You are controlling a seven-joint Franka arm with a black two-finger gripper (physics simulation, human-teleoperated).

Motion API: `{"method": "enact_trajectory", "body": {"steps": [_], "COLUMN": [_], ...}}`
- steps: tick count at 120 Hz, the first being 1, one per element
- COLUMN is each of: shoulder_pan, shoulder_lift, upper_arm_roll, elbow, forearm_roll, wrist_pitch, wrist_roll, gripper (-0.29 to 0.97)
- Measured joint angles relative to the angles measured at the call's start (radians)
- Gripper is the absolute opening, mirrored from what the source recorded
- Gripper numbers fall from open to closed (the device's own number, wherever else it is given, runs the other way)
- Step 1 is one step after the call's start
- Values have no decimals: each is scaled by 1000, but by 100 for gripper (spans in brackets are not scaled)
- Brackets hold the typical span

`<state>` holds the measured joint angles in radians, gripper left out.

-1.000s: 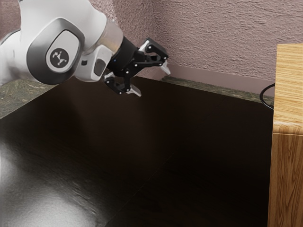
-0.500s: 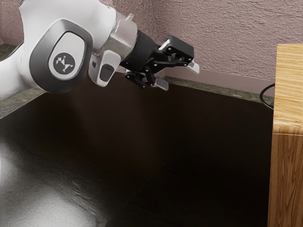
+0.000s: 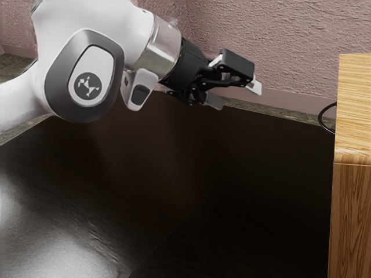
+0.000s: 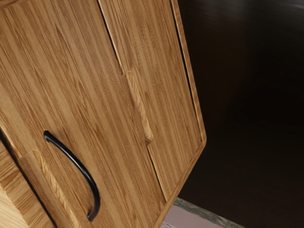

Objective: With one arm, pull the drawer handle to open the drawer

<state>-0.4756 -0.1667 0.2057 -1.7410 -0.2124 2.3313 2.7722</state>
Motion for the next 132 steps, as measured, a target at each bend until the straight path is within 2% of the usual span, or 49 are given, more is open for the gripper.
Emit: {"method": "enact_trajectory", "body": {"steps": [82, 105, 132], "shoulder_pan": [-12, -11, -10], "shoulder_lift": [163, 225, 259], "upper_arm_roll": [-9, -11, -11], "elbow": [110, 158, 165], "forearm_roll": [-22, -64, -78], "wrist_pitch": [32, 34, 35], "wrist_roll": [77, 99, 120], "gripper": [68, 68, 68]}}
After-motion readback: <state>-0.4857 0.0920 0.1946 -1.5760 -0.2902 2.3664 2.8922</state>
